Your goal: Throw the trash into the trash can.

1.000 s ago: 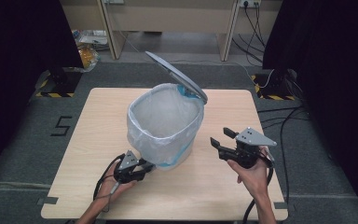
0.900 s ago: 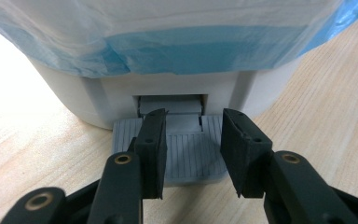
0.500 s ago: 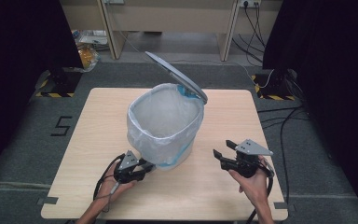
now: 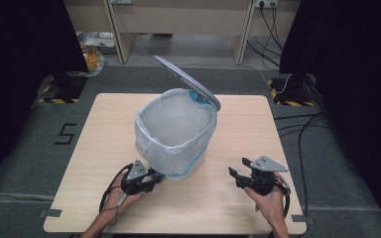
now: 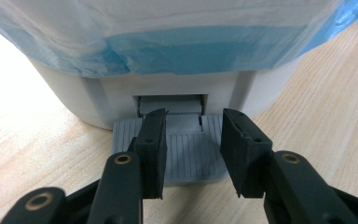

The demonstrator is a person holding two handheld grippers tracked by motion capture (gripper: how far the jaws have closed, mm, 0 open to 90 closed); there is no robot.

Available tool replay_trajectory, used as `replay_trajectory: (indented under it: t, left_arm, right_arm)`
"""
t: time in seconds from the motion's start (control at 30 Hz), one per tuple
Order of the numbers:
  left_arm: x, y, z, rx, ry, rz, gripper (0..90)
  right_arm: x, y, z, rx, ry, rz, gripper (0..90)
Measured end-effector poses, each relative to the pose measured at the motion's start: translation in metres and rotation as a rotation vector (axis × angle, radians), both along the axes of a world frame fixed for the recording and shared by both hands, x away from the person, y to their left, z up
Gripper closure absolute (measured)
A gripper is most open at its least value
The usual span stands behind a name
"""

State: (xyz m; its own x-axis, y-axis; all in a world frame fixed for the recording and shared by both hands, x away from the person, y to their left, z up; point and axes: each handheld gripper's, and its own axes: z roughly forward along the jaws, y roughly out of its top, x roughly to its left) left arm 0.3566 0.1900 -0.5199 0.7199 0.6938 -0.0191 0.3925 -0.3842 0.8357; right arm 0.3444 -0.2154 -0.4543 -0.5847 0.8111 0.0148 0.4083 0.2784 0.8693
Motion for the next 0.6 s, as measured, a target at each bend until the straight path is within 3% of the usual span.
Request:
replay_trajectory:
  t: [0.33, 0.6]
  left_arm:
    - [0.000, 0.000, 0.000, -0.001, -0.002, 0.000, 60.3]
    - [0.000, 0.000, 0.000, -0.001, -0.001, 0.000, 60.3]
  right_arm:
    - [-0.003, -0.004, -0.022, -0.027, 0.061, -0.012, 31.9]
    - [-0.005, -0.005, -0.028, -0.034, 0.075, -0.013, 31.9]
